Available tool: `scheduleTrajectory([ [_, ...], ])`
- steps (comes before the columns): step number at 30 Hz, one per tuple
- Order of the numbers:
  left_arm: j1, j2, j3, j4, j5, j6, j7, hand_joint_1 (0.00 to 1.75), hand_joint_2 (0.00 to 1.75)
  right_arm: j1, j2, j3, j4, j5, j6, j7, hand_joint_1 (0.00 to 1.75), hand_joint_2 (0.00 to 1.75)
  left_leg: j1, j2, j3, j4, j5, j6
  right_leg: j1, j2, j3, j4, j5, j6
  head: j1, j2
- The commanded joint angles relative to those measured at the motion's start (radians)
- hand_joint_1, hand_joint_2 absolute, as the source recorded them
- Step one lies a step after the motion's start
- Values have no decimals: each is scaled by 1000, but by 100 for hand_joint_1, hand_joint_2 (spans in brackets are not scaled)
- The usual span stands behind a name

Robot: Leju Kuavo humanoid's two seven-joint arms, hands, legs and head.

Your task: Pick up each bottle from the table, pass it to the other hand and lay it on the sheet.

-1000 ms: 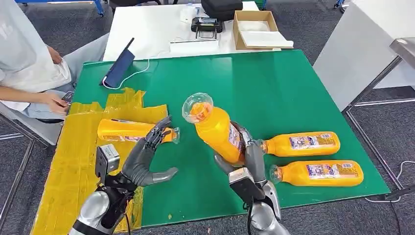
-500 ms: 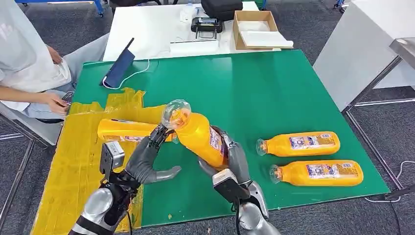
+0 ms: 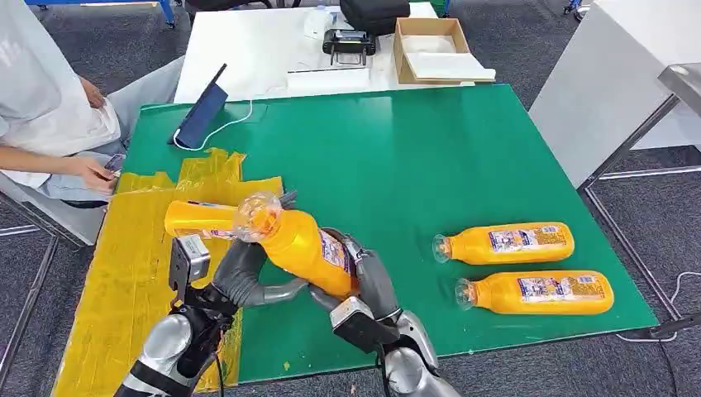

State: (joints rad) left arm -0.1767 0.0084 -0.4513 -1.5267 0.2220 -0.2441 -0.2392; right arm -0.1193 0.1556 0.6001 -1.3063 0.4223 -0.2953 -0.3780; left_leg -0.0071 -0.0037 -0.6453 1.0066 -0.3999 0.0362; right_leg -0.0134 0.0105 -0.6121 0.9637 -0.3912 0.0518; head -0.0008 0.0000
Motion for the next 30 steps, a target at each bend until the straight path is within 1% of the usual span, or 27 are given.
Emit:
scheduleTrajectory([
  [1, -58, 9, -26, 85, 61, -26, 11, 0, 175, -80, -15, 129, 157, 2, 34, 5, 175, 175, 1, 1, 5, 0, -2, -2, 1, 0, 5, -1, -1, -2, 0, 0],
  [2, -58, 10, -28, 87, 66, -30, 10, 0, 175, -81, -14, 132, 160, 3, 33, 6, 175, 175, 1, 0, 4, -1, -1, -2, 1, -1, 4, -1, -1, -1, 0, 0],
  [3, -59, 10, -31, 87, 66, -31, 9, 0, 175, -84, -13, 135, 165, 5, 31, 8, 175, 175, 1, 0, 6, 0, -2, -3, 1, -1, 7, -1, -2, -2, 0, 0],
  [5, -59, 10, -37, 87, 75, -39, 8, 0, 175, -88, -14, 139, 171, 5, 33, 9, 175, 175, 1, -1, 3, -1, -1, -1, 1, -1, 3, -1, 0, -1, 0, 0],
  [6, -59, 10, -39, 86, 76, -40, 8, 0, 175, -89, -13, 140, 174, 5, 34, 9, 175, 175, 1, -1, 6, 0, -2, -3, 1, -2, 6, 0, -2, -2, 0, 0],
  [9, -59, 7, -45, 87, 78, -42, 7, 0, 175, -91, -11, 142, 177, 5, 34, 10, 175, 175, 1, -1, 4, 0, -1, -2, 1, -1, 4, -1, -1, -2, 0, 0],
  [10, -62, 7, -48, 93, 82, -46, 7, 0, 175, -96, -11, 147, 183, 7, 35, 9, 175, 175, 1, -1, 6, 0, -2, -3, 1, -2, 6, 0, -2, -2, 0, 0],
  [11, -60, 6, -47, 93, 92, -49, 5, 0, 175, -97, -11, 150, 186, 8, 36, 9, 175, 175, 0, -1, 4, -1, -1, -2, 1, -2, 4, -1, -1, -1, 0, 0],
  [13, -57, 7, -45, 93, 104, -56, 1, 0, 175, -99, -10, 152, 190, 7, 37, 10, 175, 175, 1, -1, 7, 0, -3, -3, 1, -3, 7, 0, -3, -3, 0, 0],
  [14, -53, 8, -42, 91, 117, -67, -4, 0, 175, -101, -9, 154, 197, 7, 37, 11, 175, 175, 0, -1, 5, 0, -1, -2, 1, -2, 5, 0, -1, -2, 0, 0],
  [15, -50, 8, -42, 90, 125, -74, -6, 0, 175, -102, -8, 155, 200, 7, 38, 12, 175, 175, 1, 0, 6, 0, -2, -3, 1, -1, 6, 0, -2, -2, 0, 0],
  [16, -50, 8, -44, 87, 127, -80, -8, 9, 175, -104, -8, 155, 202, 6, 38, 12, 175, 175, 1, 0, 4, 0, -1, -2, 1, -1, 4, -1, -1, -1, 0, 0],
  [17, -47, 8, -44, 85, 146, -101, -17, 44, 175, -105, -8, 157, 204, 7, 41, 11, 175, 175, 1, 0, 5, 0, -2, -2, 1, -2, 5, -1, -2, -2, 0, 0],
  [18, -44, 6, -41, 81, 150, -104, -20, 152, 175, -106, -8, 158, 203, 6, 43, 11, 175, 175, 1, -1, 7, 0, -3, -3, 1, -2, 7, 0, -3, -2, 0, 0],
  [19, -41, 4, -39, 78, 152, -106, -22, 168, 175, -105, -8, 158, 201, 6, 46, 10, 175, 175, 1, -1, 6, 0, -2, -3, 1, -2, 6, 0, -2, -2, 0, 0],
  [20, -39, 3, -39, 74, 154, -109, -24, 175, 175, -105, -9, 159, 200, 5, 47, 10, 175, 175, 1, -1, 4, 0, -1, -2, 1, -2, 4, -1, -1, -2, 0, 0],
  [23, -37, 0, -36, 64, 156, -111, -26, 175, 175, -104, -8, 158, 196, 5, 47, 10, 175, 175, 1, 0, 9, 1, -4, -4, 1, -2, 10, 0, -4, -3, 0, 0],
  [25, -37, 0, -36, 64, 156, -111, -26, 175, 175, -104, -8, 158, 196, 5, 47, 10, 175, 175, 1, -1, 4, 0, -1, -2, 1, -2, 5, -1, -1, -1, 0, 0],
  [26, -37, 0, -36, 64, 156, -111, -26, 175, 175, -104, -8, 158, 196, 5, 47, 10, 175, 175, 1, -1, 7, 0, -3, -3, 1, -3, 7, 0, -3, -2, 0, 0],
  [28, -37, 0, -36, 64, 156, -111, -26, 175, 175, -104, -8, 158, 196, 5, 47, 10, 175, 175, 0, -1, 3, 0, -1, -2, 0, -2, 3, -1, -1, -1, 0, 0],
  [30, -37, 0, -36, 64, 156, -111, -26, 175, 175, -104, -8, 158, 196, 5, 47, 10, 175, 175, 1, -1, 4, 0, -2, -2, 1, -2, 5, -1, -1, -2, 0, 0],
])
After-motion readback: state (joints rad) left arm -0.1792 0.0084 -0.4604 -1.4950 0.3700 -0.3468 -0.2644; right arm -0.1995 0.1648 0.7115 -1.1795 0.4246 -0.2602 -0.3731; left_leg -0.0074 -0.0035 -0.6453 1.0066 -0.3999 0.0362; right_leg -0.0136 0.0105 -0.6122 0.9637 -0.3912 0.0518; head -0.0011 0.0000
